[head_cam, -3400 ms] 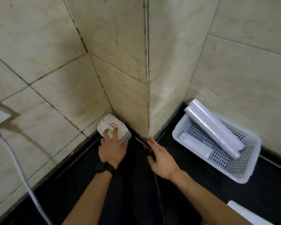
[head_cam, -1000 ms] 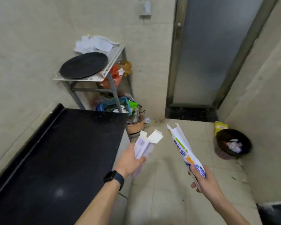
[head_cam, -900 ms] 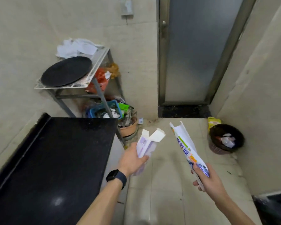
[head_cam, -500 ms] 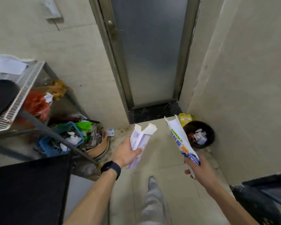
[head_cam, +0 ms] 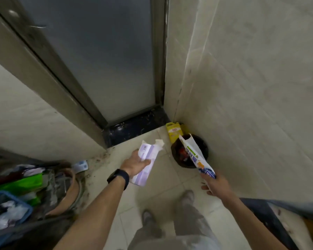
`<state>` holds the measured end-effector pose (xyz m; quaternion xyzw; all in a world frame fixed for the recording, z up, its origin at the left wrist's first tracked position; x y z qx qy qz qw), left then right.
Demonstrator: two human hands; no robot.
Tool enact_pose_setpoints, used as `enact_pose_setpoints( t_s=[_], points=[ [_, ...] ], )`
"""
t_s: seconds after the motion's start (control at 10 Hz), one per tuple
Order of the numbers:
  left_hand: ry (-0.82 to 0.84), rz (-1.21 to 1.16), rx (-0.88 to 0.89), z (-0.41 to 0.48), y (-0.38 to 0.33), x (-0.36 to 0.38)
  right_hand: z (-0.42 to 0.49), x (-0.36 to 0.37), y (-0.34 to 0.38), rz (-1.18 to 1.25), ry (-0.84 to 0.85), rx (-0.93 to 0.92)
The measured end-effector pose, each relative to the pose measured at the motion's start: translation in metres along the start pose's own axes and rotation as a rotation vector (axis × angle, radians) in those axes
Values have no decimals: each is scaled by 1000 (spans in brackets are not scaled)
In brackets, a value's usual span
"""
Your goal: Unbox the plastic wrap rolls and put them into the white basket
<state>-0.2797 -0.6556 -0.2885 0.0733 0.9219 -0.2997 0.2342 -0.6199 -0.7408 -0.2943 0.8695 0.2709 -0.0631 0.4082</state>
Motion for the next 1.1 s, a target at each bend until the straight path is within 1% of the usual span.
enact_pose_setpoints(
  t_s=[0.1, 0.2, 0.3, 0.4, 0.5, 0.6, 0.7, 0.8, 0.9, 1.0, 1.1],
  points=[
    [113, 85, -105, 50, -18, 37, 57, -14, -19, -18, 25, 148],
    [192, 75, -204, 95, -38, 74, 116, -30, -28, -61, 7, 245],
    [199, 41, -272, 137, -58, 109, 170, -40, -34, -158, 39, 297],
    [168, 100, -293, 175, -73, 144, 221, -43, -42, -237, 41, 340],
    [198, 156, -319, 209, -88, 177, 271, -35, -53, -288, 77, 386],
    [226, 243, -339, 251, -89, 209, 314, -22, -73, -347, 108, 419],
    [245, 266, -338, 296, -86, 238, 351, -7, -97, -398, 130, 432],
    [262, 253, -323, 336, -80, 266, 383, 4, -121, -425, 139, 453],
    [349, 204, -314, 355, -69, 292, 402, 10, -141, -454, 179, 390],
    [385, 252, -278, 349, -54, 296, 396, 4, -155, -552, 193, 374],
    [359, 378, -284, 325, -44, 276, 370, -6, -150, -591, 153, 347]
  ],
)
Point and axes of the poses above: each hand's wrist, its own z-axis towards the middle knuckle, its own x-axis out of the palm, y = z × x, the point moved 7 cm from there along z, towards the middle knuckle, and after that the axes turned 4 degrees about -x, right-handed, at the moved point
